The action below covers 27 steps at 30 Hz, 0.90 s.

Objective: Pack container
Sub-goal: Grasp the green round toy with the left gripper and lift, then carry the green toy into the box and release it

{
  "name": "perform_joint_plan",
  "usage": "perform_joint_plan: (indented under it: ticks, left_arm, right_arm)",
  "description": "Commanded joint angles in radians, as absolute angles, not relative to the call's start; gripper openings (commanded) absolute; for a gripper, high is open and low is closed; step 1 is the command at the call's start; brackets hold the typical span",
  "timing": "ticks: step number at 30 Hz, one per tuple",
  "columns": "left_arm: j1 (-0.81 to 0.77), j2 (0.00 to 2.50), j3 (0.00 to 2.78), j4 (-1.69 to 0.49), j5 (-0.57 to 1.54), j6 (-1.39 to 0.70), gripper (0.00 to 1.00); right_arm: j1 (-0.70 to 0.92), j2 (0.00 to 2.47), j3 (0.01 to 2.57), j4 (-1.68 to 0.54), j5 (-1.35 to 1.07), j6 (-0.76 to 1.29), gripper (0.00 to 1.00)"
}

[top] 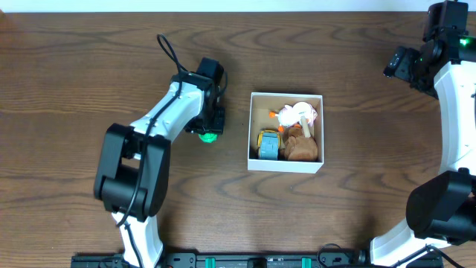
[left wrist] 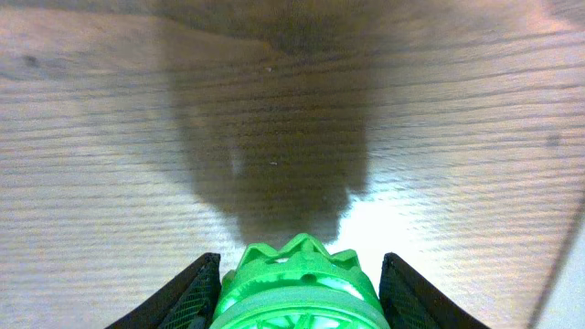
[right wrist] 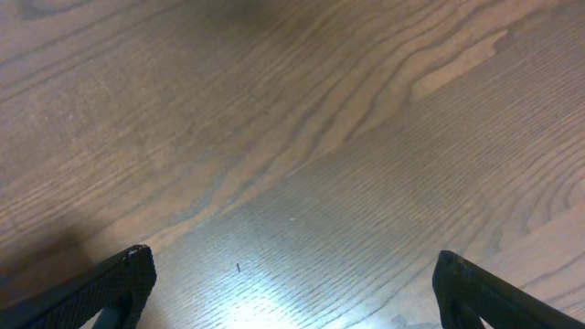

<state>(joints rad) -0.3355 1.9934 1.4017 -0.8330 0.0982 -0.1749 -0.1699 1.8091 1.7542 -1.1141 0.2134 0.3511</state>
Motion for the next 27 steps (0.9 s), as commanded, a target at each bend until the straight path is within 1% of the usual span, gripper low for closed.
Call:
perform_joint_plan:
  ticks: [1,12,15,20,27]
  left_arm:
    - [-0.330,1.935,1.401,-0.835,0.097,-0.165,0.51]
    - [-0.331,1.766,1.443,-0.819,0.098,-0.200,0.51]
    - [-0.333,1.722,1.461,-0.766,0.098,-0.207,0.52]
    - [-0.342,1.674,1.461,-0.637,0.099,-0.277,0.52]
    - [-0.397,1.668,1.461,-0.521,0.199,-0.290,0.51]
  right_arm:
    - [-0.178,1.806,1.766,-1.115,0.220,0.340,0.99]
    - [-0.178,1.806,1.766,-1.115,0.220,0.340,0.99]
    - [-0.178,1.806,1.766,-1.115,0.220,0.340,0.99]
    - [-0.178,1.806,1.766,-1.115,0.220,0.340,0.99]
    - [-0.178,1.806,1.766,-1.115,0.220,0.340,0.99]
